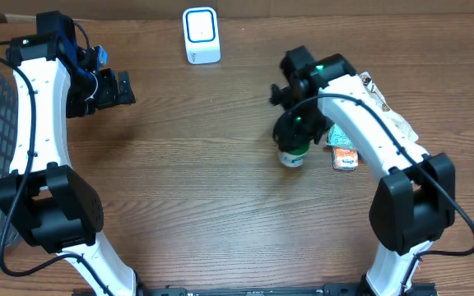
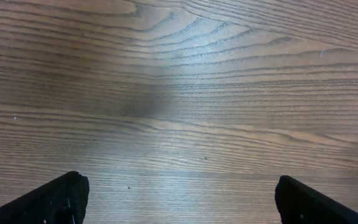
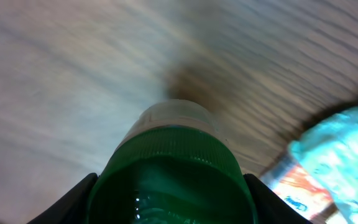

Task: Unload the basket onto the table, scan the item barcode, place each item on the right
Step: 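Carry the jar right and set it down beside the pile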

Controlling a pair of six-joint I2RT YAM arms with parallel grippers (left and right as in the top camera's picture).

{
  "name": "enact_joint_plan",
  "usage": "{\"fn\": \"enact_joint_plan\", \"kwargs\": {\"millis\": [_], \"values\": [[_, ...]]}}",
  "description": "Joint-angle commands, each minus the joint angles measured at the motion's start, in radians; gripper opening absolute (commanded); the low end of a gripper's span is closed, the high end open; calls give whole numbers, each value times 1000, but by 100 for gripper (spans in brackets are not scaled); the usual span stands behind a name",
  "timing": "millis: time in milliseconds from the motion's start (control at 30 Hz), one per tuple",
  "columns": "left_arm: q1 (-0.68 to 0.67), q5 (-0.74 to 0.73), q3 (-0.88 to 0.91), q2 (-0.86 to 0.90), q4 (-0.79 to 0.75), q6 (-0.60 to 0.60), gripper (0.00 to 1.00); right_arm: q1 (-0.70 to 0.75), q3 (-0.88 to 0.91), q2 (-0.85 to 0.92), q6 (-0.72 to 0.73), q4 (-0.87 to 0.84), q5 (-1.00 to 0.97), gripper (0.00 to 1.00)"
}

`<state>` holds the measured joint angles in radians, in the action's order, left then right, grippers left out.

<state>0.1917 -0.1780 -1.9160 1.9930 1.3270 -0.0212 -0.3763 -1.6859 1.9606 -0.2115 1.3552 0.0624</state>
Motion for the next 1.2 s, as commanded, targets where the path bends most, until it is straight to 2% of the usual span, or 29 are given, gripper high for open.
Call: {"fn": "enact_joint_plan", "kwargs": {"millis": [0, 100, 367, 567, 700, 767, 800, 900, 1167], "values": [[-3, 5, -18, -25, 0, 21, 100, 60, 7, -19, 97, -50, -84, 26], [-3, 5, -18, -25, 0, 21, 99, 99, 19, -19, 137, -102, -145, 24], [-3, 5, -18, -25, 0, 21, 100, 125, 93, -17, 137, -238, -254, 25], [-3, 5, -18, -25, 0, 22, 99, 125, 128, -17, 138, -296, -239, 34], [-3, 5, -18, -25, -1, 21, 100, 126, 128, -17, 137, -296, -187, 45], [-3, 5, -18, -25, 0, 21, 99, 125, 128, -17, 137, -299, -164, 63], [-3, 5, -18, -25, 0, 22, 99, 126, 128, -17, 137, -301, -157, 79], [-3, 5, -18, -25, 0, 21, 99, 125, 127, -17, 138, -303, -150, 100], [-3, 5, -18, -25, 0, 21, 100, 125, 49, -29, 164, -274, -146, 100]]}}
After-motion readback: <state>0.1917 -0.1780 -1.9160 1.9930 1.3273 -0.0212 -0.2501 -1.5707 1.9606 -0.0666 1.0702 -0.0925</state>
